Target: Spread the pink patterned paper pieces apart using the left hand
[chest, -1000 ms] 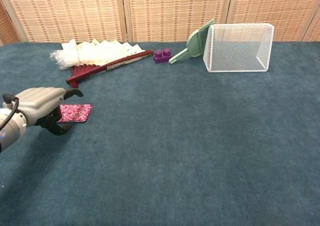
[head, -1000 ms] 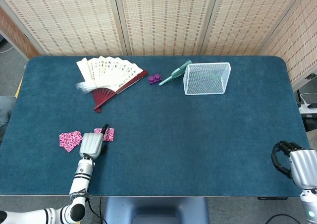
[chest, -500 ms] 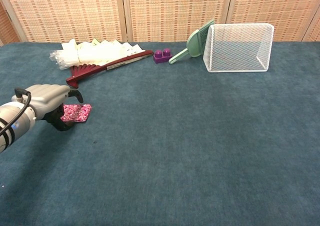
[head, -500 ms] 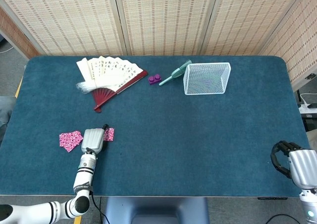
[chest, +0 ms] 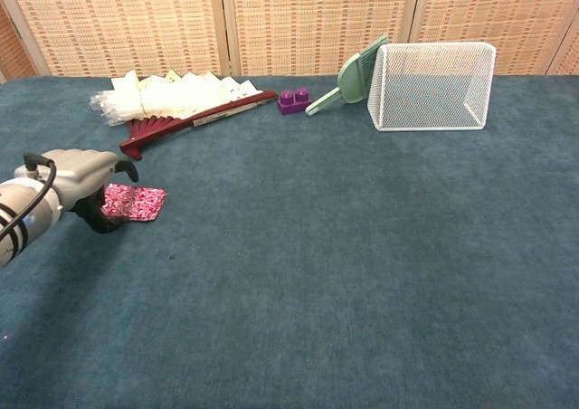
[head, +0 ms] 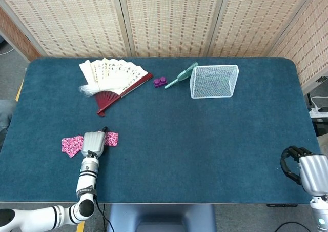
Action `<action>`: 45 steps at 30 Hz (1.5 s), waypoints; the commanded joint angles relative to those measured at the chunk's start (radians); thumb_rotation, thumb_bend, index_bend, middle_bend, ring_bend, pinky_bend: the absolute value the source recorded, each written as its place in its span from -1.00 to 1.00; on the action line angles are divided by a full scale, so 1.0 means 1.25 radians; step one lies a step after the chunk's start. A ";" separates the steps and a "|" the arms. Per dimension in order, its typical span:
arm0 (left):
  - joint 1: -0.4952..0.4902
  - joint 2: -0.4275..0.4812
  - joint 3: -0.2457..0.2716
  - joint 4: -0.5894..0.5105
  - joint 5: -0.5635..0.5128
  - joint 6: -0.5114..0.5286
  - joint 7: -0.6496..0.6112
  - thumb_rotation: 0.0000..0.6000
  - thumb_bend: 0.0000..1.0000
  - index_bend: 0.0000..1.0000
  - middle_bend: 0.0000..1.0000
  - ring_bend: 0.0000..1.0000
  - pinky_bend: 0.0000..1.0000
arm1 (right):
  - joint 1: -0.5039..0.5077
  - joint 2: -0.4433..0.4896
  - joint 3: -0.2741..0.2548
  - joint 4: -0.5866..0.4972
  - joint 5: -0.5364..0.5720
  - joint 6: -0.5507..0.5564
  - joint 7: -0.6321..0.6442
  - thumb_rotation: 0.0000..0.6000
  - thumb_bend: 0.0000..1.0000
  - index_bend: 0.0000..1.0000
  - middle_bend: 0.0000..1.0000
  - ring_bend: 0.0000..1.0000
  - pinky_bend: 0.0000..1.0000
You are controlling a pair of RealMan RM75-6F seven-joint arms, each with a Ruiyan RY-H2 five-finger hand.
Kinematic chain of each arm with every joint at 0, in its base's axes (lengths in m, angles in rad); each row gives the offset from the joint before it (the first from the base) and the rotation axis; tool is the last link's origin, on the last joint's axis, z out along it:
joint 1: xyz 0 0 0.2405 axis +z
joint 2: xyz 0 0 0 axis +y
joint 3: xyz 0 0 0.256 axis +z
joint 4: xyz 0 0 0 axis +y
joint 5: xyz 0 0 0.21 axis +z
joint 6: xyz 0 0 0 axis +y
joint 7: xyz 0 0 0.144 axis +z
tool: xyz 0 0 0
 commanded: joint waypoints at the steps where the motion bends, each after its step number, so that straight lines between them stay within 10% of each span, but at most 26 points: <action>1: -0.003 0.001 0.000 0.001 -0.009 0.002 0.003 1.00 -0.27 -0.61 1.00 1.00 1.00 | 0.000 0.000 0.000 0.000 0.000 -0.001 -0.001 1.00 -0.07 0.45 0.10 0.17 0.78; 35: 0.008 0.017 0.032 -0.007 0.049 0.016 -0.082 1.00 -0.26 0.16 1.00 1.00 1.00 | 0.001 0.000 0.001 -0.001 0.002 -0.001 0.000 1.00 -0.07 0.45 0.10 0.17 0.78; 45: 0.124 0.154 0.139 -0.166 0.169 0.149 -0.121 1.00 -0.26 0.20 1.00 1.00 1.00 | 0.001 0.000 0.000 -0.003 0.002 -0.004 -0.002 1.00 -0.07 0.45 0.10 0.17 0.78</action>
